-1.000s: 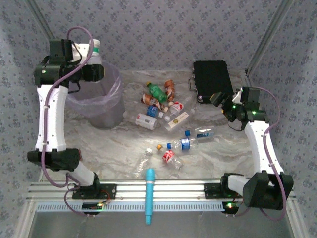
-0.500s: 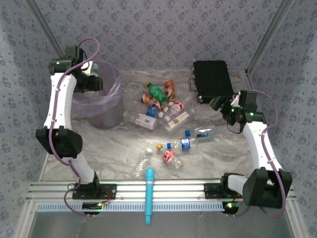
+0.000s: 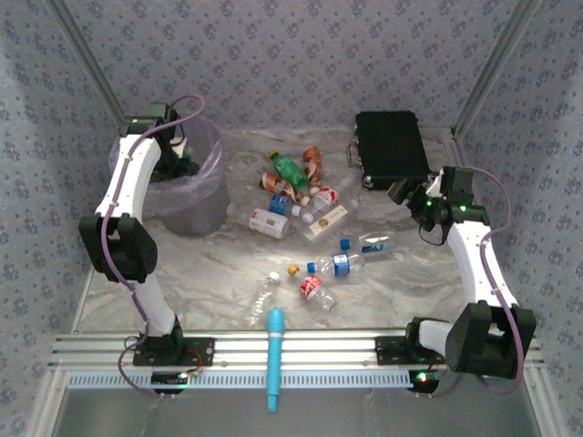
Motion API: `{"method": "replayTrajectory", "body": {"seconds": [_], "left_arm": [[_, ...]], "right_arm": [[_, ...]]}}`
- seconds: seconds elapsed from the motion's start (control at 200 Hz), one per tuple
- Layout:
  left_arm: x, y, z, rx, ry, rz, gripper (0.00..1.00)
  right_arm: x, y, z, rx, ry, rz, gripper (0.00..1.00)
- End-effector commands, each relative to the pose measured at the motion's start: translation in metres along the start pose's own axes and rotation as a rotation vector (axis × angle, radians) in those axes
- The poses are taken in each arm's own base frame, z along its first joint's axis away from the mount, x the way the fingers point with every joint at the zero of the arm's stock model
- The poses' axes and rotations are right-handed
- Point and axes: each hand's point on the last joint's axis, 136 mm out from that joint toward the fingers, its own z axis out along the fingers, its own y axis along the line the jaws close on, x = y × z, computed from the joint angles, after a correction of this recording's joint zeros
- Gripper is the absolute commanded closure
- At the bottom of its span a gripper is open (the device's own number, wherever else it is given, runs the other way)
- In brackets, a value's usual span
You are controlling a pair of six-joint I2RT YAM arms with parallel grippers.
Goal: Put the plastic bottles in the bin
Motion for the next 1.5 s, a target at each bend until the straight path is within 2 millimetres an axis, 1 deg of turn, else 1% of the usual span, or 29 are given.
{"method": "replayTrajectory", "body": {"seconds": [0.0,0.04,0.125,0.16,0.26,0.32,0.405,0.475,0.58,0.705,0.725,0.765,0.87,0.999,1.009,1.074,1.084,1.099,1.229,1.324,1.494], "left_arm": [[-0.001,-0.002,0.006,0.002,-0.01,-0.015,0.73],[0.0,-0.003,0.009,0.005,-0.004,-0.014,0.69],[0.002,-0.005,0.013,0.014,0.008,-0.011,0.52],[0.002,-0.006,0.014,0.014,0.01,-0.009,0.47],[0.002,-0.007,0.014,0.015,0.006,-0.006,0.4],[0.001,-0.008,0.014,0.014,0.006,-0.003,0.32],[0.002,-0.01,0.015,0.016,0.011,0.004,0.24],[0.0,-0.011,0.013,0.018,0.007,0.006,0.17],[0.0,-0.011,0.01,0.014,0.004,0.009,0.1],[-0.002,-0.01,0.0,0.007,-0.02,0.015,0.08],[-0.003,-0.009,-0.002,0.006,-0.027,0.017,0.08],[-0.004,-0.008,-0.007,0.001,-0.04,0.018,0.08],[-0.01,-0.006,-0.023,-0.005,-0.091,0.015,0.08],[-0.018,-0.006,-0.049,0.002,-0.177,0.016,0.08],[-0.018,-0.006,-0.051,0.002,-0.182,0.017,0.08],[-0.018,-0.007,-0.059,0.003,-0.199,0.027,0.08],[-0.021,-0.007,-0.066,0.004,-0.223,0.028,0.08],[-0.023,-0.007,-0.071,0.004,-0.236,0.03,0.08],[-0.026,-0.008,-0.093,-0.006,-0.303,0.048,0.06],[-0.027,-0.008,-0.109,-0.015,-0.354,0.051,0.05],[-0.025,-0.007,-0.139,-0.047,-0.437,0.075,0.03]], "right_arm": [[0.002,-0.008,0.003,0.014,0.003,-0.012,0.13],[0.003,-0.009,0.003,0.017,0.004,-0.004,0.13],[0.004,-0.011,0.004,0.014,0.01,0.008,0.13],[0.004,-0.012,0.003,0.014,0.007,0.009,0.12],[0.003,-0.016,0.0,0.018,0.002,0.018,0.12],[0.003,-0.017,-0.003,0.016,-0.001,0.021,0.11],[0.003,-0.019,-0.008,0.01,-0.011,0.021,0.06],[0.001,-0.015,-0.014,-0.022,-0.028,0.005,0.0],[0.001,-0.015,-0.023,-0.025,-0.066,-0.015,0.0],[0.012,-0.025,-0.032,0.038,-0.051,0.009,0.0],[0.018,-0.03,-0.033,0.059,-0.029,0.029,0.0],[0.025,-0.035,-0.034,0.082,-0.012,0.062,0.0],[0.043,-0.044,-0.03,0.094,0.011,0.149,0.0],[0.066,-0.052,-0.016,0.098,0.026,0.257,0.02],[0.063,-0.05,-0.015,0.088,0.014,0.258,0.03],[0.069,-0.051,-0.007,0.073,-0.001,0.298,0.05],[0.069,-0.051,-0.005,0.07,-0.005,0.303,0.05],[0.071,-0.051,-0.004,0.069,-0.007,0.313,0.05],[0.083,-0.05,0.013,0.077,-0.015,0.363,0.05],[0.086,-0.048,0.025,0.083,-0.025,0.388,0.0],[0.086,-0.057,0.038,0.107,-0.054,0.447,0.0]]}}
